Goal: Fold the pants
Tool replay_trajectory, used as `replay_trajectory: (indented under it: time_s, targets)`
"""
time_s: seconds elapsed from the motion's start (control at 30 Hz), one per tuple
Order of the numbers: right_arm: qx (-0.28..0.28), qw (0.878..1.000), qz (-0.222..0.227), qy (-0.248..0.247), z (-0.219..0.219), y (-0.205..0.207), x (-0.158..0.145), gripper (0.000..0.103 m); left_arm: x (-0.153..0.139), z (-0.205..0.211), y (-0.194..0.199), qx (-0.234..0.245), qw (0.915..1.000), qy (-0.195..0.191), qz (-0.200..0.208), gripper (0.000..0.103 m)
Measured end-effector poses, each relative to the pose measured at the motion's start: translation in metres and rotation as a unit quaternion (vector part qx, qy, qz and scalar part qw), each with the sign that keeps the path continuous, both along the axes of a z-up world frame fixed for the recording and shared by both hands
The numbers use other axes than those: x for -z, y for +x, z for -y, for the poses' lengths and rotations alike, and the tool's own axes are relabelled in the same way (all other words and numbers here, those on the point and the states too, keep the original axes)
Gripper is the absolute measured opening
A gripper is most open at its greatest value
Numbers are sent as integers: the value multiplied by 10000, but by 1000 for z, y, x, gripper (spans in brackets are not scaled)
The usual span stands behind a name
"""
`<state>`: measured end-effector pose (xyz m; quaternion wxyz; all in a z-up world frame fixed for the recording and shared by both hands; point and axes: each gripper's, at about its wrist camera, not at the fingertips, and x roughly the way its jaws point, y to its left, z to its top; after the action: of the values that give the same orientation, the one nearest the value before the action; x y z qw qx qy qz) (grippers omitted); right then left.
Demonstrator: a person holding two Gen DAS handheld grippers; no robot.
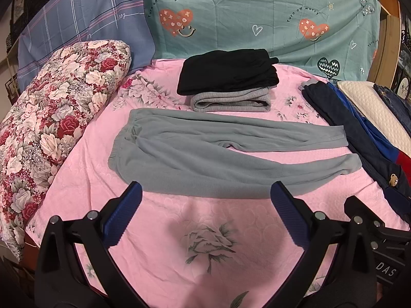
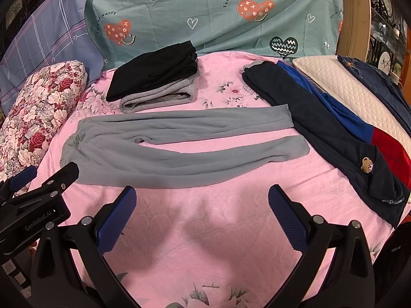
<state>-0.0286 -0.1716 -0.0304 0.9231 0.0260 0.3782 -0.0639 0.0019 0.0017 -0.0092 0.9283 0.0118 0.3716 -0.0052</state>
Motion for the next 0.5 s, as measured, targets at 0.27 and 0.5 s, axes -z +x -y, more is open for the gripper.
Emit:
replay_trajectory:
  time_s: [0.27,0.5]
  targets:
    - [-3,10000,2,26,1,0,0,102,0,1,1,-4,10000,9,-1,101]
    - [-8,10000,-6,40,1,-1,-1,102,-1,1,1,-8,10000,9,-4,101]
